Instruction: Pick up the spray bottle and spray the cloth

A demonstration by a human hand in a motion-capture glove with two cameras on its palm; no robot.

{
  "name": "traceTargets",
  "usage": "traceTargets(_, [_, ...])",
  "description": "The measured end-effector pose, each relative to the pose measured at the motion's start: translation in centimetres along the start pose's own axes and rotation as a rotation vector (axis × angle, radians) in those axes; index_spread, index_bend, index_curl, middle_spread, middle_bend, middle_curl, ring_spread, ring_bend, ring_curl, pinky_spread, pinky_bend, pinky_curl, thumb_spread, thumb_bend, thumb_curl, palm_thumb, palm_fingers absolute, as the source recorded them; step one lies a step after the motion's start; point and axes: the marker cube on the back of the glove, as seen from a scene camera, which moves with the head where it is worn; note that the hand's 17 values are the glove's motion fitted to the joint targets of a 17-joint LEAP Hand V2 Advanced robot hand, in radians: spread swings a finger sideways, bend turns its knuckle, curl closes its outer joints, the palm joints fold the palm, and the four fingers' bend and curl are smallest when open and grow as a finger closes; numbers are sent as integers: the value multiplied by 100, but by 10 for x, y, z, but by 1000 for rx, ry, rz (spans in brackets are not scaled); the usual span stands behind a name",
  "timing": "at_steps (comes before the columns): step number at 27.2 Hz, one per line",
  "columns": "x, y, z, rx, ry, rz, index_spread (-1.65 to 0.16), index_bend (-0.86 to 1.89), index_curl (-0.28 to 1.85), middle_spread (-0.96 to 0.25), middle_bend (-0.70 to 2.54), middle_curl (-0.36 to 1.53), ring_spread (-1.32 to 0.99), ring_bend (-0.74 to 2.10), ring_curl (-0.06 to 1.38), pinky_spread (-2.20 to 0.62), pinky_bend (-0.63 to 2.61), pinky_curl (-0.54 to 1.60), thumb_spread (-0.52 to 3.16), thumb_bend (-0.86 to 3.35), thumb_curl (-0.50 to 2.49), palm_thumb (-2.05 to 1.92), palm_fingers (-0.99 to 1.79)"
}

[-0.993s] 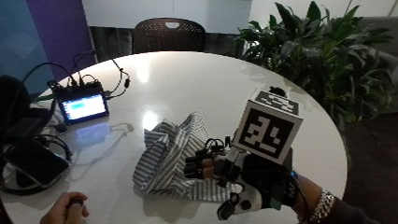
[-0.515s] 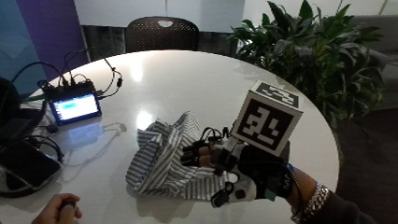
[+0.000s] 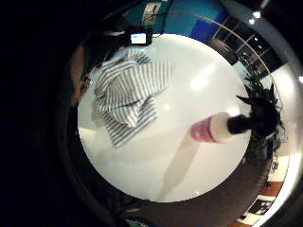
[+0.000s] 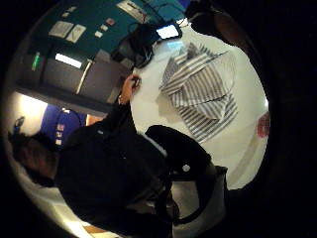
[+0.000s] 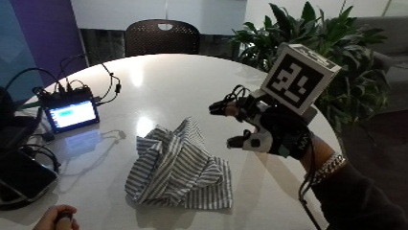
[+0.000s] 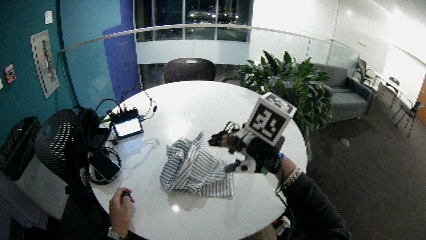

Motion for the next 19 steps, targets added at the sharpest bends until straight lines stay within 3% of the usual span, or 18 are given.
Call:
traceTargets(9, [78, -7, -37, 202, 36, 353, -42, 15, 29, -14, 29, 33, -15, 33, 28, 15, 16, 25, 103, 0, 22, 36, 67])
traceTargets(19, [143, 6, 2, 430, -103, 641, -42, -3, 19, -13, 36, 37, -14, 55, 36, 13, 21, 28, 112, 1, 24, 47, 74])
